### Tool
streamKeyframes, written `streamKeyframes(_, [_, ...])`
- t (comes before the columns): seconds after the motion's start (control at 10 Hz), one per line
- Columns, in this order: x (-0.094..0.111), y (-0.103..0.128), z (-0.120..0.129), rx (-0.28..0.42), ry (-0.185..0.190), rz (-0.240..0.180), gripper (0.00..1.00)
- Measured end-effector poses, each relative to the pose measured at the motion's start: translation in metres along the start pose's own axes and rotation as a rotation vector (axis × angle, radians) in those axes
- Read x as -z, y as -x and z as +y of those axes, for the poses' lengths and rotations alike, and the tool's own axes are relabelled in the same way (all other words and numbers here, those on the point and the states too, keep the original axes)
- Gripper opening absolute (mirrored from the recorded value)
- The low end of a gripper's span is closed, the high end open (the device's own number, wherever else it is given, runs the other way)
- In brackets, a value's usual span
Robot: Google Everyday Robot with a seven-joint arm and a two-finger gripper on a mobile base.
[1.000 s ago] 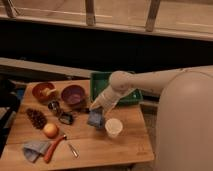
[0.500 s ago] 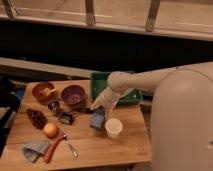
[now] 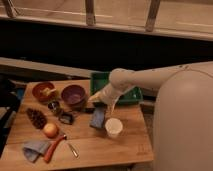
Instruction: Place sponge in plastic cup
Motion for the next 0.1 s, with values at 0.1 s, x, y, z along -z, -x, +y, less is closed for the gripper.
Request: streamKeyframes(0.1, [0.0060, 0.0071, 0.0001, -0.009, 0.010, -0.019, 0.80])
